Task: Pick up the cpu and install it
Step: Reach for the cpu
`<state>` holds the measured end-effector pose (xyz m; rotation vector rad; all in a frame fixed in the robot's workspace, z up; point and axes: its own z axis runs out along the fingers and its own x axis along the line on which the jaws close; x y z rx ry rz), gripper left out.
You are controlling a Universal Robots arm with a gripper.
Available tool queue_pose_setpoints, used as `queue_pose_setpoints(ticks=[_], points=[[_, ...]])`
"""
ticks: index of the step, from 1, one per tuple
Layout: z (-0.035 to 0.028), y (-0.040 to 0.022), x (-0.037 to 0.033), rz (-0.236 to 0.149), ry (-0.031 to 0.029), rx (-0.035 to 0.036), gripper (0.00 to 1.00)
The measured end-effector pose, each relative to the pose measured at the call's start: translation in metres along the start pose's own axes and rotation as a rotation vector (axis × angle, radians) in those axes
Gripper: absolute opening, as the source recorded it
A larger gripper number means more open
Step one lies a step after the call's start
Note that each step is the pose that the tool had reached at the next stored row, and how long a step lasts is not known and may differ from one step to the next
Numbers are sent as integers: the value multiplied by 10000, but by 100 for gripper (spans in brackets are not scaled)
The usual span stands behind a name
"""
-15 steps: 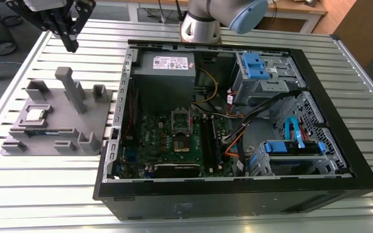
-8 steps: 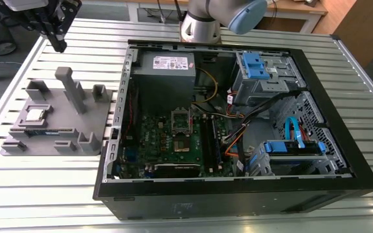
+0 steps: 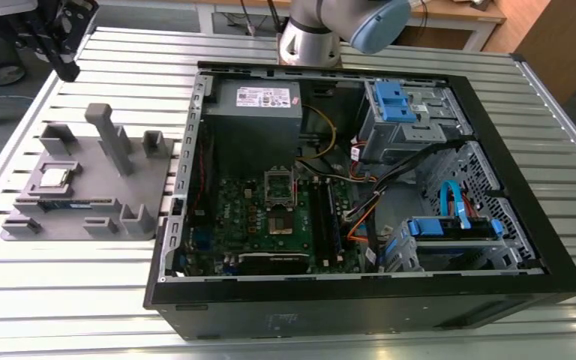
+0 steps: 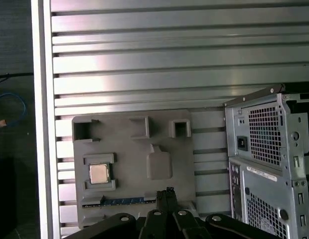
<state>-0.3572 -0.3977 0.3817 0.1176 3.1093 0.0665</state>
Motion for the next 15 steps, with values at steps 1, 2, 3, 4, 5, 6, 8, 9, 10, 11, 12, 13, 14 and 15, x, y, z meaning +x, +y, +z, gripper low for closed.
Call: queue_pose_setpoints(ticks=[1, 2, 3, 4, 5, 6, 8, 9, 10, 11, 12, 13, 14, 15], points=[[6, -2, 28, 0, 1, 2, 11], [14, -5, 55, 0, 1, 2, 11], [22, -7, 82, 1, 0, 2, 11], [32, -10, 111, 1, 1, 3, 11], [42, -12, 137, 1, -1, 3, 11], [52, -14, 162, 1, 0, 4, 11], [74, -19, 208, 1, 0, 6, 11], [87, -21, 231, 1, -1, 6, 11], [100, -23, 253, 0, -1, 7, 11], [112, -25, 273, 1, 0, 8, 11], [125, -27, 292, 0, -1, 9, 11], [137, -29, 310, 0, 0, 10, 11], [150, -31, 327, 0, -1, 11, 11], [162, -33, 344, 0, 0, 13, 11]])
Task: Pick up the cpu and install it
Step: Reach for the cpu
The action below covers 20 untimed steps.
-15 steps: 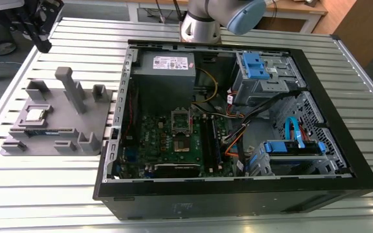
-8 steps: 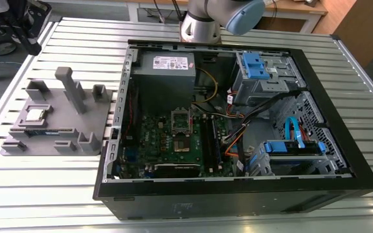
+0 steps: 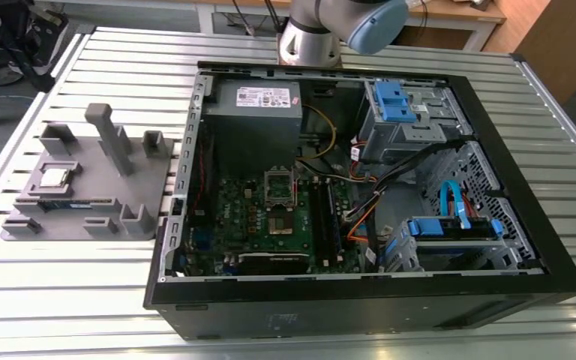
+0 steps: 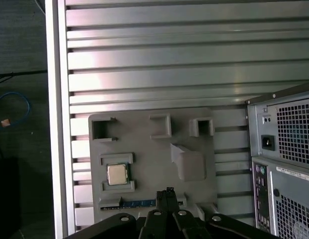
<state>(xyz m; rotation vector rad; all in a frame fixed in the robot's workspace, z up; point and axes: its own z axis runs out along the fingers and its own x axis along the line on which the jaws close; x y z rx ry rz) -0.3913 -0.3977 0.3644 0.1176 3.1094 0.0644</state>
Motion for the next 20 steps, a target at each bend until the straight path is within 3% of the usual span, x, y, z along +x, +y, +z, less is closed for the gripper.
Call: queue_pose_setpoints(ticks=[6, 16, 18, 20], points=[[71, -9, 86, 1, -2, 0, 11], [124, -16, 139, -1, 1, 2, 11], [150, -21, 200, 0, -1, 1, 11], [150, -21, 200, 0, -1, 1, 11]])
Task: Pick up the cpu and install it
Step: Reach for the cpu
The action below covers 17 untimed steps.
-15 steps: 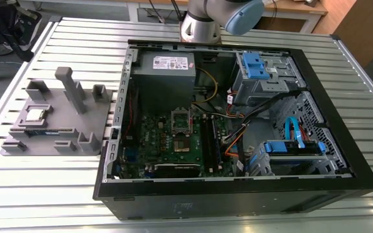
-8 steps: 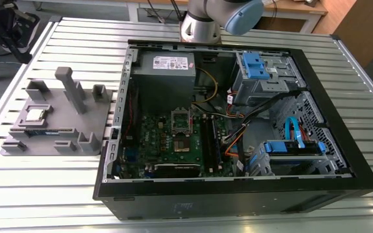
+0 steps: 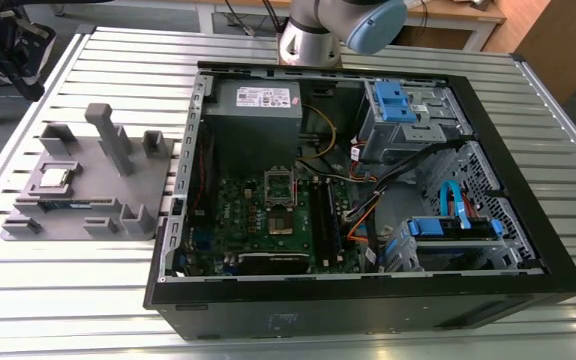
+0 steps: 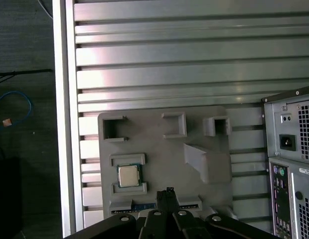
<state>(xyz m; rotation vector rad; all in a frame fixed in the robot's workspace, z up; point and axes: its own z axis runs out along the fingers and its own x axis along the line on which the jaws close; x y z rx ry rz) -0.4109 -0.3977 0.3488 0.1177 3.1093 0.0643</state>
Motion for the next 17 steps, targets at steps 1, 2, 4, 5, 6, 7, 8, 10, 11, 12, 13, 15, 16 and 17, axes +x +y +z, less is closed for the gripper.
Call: queue_pose_setpoints(ticks=[1, 2, 4, 5, 6, 7, 8, 10, 11, 12, 13, 15, 16, 17], points=[[0, 0, 0, 0, 0, 0, 11], [0, 0, 1, 0, 0, 0, 11], [5, -1, 4, 1, -1, 0, 11], [9, -1, 8, 1, 0, -2, 11], [13, -1, 10, 1, 0, -1, 11], [19, -2, 15, 1, 0, -1, 11], [26, -3, 20, 1, -1, 1, 11], [43, -4, 30, 1, -1, -1, 11], [52, -5, 37, 1, 1, 1, 11], [63, -6, 43, 0, -1, 0, 11], [74, -8, 49, 0, -2, -1, 11], [95, -10, 61, 0, -1, 0, 11], [105, -12, 67, 0, 1, 1, 11], [117, -14, 72, 0, 0, 0, 11]])
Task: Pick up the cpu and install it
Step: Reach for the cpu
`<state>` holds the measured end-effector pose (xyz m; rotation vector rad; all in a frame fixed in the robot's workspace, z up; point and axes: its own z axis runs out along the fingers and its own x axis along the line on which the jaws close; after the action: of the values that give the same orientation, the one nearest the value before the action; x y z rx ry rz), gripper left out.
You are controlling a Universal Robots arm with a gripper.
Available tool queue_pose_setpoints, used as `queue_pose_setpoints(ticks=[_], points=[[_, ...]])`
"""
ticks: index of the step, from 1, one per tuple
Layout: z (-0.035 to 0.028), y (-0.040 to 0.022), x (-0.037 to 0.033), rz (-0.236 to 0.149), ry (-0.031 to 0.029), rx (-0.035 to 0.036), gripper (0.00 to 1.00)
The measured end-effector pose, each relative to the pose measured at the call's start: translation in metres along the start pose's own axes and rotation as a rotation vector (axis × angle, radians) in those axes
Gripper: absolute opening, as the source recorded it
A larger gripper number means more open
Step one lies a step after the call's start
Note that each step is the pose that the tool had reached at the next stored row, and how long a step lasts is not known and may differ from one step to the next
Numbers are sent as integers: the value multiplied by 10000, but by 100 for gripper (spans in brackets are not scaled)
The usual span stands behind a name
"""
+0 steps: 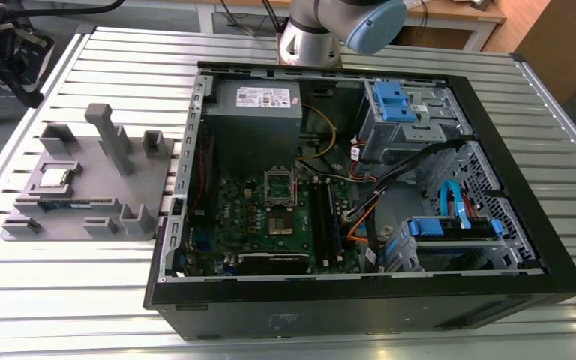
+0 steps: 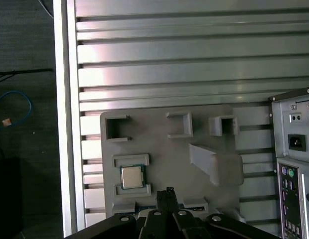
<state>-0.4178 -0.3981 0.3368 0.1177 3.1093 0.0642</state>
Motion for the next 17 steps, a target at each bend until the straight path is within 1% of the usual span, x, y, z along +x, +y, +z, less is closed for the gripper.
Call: queue_pose_setpoints(ticks=[4, 8, 9, 13, 14, 17], points=[[39, -6, 17, 0, 4, 1, 11], [43, -6, 18, 0, 9, 7, 11], [45, -5, 18, 1, 4, 22, 11], [44, -6, 18, 0, 5, 26, 11], [44, -6, 18, 0, 19, 26, 11], [47, -5, 19, 5, 123, 32, 11]])
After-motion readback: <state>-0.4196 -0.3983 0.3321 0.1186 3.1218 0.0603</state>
